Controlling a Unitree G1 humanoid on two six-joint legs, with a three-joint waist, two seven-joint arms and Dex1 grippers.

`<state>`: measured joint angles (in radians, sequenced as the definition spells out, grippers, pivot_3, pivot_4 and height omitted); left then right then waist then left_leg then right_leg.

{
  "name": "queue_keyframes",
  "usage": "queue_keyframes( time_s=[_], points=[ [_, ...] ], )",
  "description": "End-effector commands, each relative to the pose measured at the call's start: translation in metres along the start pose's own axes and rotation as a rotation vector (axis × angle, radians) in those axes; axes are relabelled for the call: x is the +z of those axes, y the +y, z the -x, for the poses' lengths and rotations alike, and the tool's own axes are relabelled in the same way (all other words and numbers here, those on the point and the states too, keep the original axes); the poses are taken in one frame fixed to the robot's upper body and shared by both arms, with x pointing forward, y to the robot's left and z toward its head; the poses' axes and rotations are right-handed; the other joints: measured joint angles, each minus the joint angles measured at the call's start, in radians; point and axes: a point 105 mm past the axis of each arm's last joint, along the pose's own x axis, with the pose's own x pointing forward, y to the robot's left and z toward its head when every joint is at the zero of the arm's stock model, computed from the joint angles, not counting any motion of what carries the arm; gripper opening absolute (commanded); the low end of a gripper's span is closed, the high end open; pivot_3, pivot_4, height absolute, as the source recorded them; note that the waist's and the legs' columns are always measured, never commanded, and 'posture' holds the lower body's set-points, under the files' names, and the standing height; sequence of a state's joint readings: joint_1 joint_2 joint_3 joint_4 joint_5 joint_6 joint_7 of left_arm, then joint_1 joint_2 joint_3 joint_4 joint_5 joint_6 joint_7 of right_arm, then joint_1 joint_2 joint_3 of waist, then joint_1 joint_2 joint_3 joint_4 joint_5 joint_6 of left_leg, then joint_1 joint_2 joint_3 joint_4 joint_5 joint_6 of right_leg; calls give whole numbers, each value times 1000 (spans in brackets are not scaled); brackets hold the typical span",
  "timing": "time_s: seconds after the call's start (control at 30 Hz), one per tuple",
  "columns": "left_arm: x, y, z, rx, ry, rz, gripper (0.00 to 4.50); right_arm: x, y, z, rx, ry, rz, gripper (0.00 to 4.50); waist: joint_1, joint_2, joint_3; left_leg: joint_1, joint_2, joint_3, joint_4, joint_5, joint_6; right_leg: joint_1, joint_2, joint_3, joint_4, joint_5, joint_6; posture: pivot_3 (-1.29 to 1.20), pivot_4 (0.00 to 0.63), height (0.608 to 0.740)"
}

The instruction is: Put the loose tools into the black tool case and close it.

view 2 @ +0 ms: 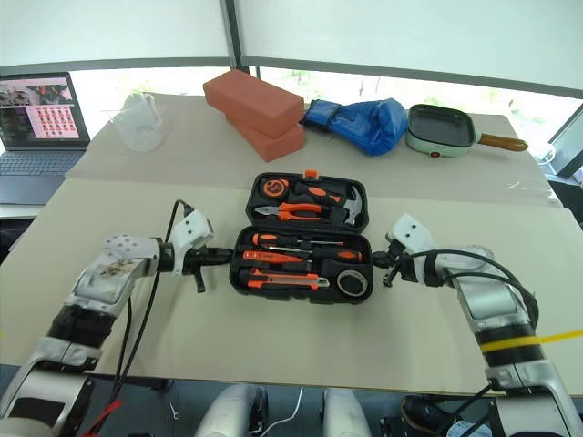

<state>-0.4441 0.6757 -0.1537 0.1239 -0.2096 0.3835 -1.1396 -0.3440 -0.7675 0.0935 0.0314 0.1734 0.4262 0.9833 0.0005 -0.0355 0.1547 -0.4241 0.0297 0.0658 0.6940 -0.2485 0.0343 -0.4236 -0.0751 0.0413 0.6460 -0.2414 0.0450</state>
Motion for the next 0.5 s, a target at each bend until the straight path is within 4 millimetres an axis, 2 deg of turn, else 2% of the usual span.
queue_keyframes(
  time_s=[0.03, 0.5],
  points=[
    [24, -26, 3, -109, -105, -8, 30, 24, 22, 4, 72, -90, 111, 6, -1, 0, 0, 0, 0, 0, 0, 0, 0, 0, 0, 0, 0, 0, 0, 0, 150, 738],
    [-25, -63, 33, -52, 23, 86, 30, 8, 66, 30, 105, -66, 78, 6, -4, 0, 0, 2, 1, 0, 0, 0, 0, 2, 0, 0, -4, 0, -1, 0, 150, 738]
  ],
)
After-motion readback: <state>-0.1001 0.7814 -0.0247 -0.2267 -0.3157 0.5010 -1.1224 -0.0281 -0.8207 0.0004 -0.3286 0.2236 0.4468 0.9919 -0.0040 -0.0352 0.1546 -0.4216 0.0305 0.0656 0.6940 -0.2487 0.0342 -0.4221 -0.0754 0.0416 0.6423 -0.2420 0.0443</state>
